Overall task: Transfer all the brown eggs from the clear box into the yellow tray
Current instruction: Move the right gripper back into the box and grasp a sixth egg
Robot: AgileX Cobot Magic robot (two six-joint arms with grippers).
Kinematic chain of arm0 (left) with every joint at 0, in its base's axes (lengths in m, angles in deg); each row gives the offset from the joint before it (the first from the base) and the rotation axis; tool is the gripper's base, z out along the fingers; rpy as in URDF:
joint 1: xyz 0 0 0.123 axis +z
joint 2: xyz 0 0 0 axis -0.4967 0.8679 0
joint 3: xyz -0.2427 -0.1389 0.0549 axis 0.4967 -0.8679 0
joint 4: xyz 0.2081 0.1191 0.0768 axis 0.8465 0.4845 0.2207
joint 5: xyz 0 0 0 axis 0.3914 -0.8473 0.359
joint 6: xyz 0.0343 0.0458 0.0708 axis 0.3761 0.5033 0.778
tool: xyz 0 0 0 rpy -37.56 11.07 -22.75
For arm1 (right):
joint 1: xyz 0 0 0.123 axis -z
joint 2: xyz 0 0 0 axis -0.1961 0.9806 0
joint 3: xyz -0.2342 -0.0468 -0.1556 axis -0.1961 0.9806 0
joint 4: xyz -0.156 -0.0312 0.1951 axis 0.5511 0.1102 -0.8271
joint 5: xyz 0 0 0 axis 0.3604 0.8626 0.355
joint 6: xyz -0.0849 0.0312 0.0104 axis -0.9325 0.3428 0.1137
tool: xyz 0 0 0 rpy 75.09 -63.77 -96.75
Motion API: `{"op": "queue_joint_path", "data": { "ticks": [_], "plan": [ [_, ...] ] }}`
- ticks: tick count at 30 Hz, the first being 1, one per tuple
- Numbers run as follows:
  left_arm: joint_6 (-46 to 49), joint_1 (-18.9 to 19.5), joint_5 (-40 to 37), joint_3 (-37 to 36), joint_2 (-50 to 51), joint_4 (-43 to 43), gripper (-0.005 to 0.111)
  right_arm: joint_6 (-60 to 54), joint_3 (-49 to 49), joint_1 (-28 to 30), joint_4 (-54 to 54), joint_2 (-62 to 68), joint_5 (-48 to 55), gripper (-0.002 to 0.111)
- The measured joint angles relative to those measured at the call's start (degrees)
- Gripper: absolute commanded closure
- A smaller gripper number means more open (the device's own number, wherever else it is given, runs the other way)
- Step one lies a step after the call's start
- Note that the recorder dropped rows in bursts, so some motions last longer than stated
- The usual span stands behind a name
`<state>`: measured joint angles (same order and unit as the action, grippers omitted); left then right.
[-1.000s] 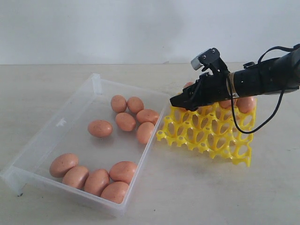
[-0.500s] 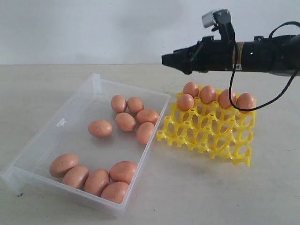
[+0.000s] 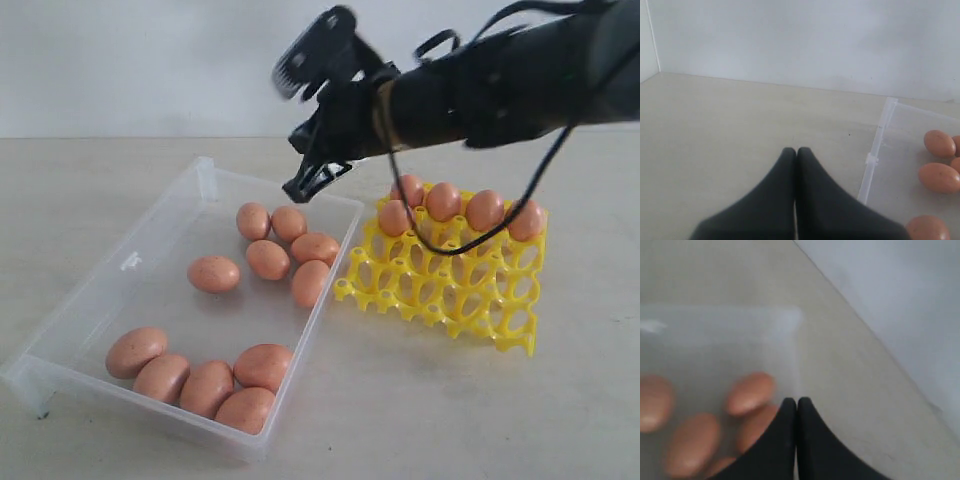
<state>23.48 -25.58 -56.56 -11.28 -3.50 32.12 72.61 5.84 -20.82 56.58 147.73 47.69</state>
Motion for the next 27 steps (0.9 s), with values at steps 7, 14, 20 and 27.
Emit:
{"op": "queue_joint_path", "data": {
  "ticks": [7, 14, 20, 27],
  "plan": [
    [0.0, 0.0, 0.0, 0.0, 0.0, 0.0, 0.111, -56.98, -11.79, -11.9, -54.26, 2.96, 27.96, 0.109],
    [0.0, 0.0, 0.0, 0.0, 0.0, 0.0, 0.111, -111.19, -44.1, -11.17, -109.31, 18.66, 74.81, 0.102],
    [0.0, 0.0, 0.0, 0.0, 0.0, 0.0, 0.111, -113.17, -49.11, -11.17, -109.9, 25.35, 71.28, 0.039],
    [0.0, 0.0, 0.0, 0.0, 0.0, 0.0, 0.111, -113.49, -49.11, -11.3, -102.21, 31.93, 62.78, 0.037]
  ]
}}
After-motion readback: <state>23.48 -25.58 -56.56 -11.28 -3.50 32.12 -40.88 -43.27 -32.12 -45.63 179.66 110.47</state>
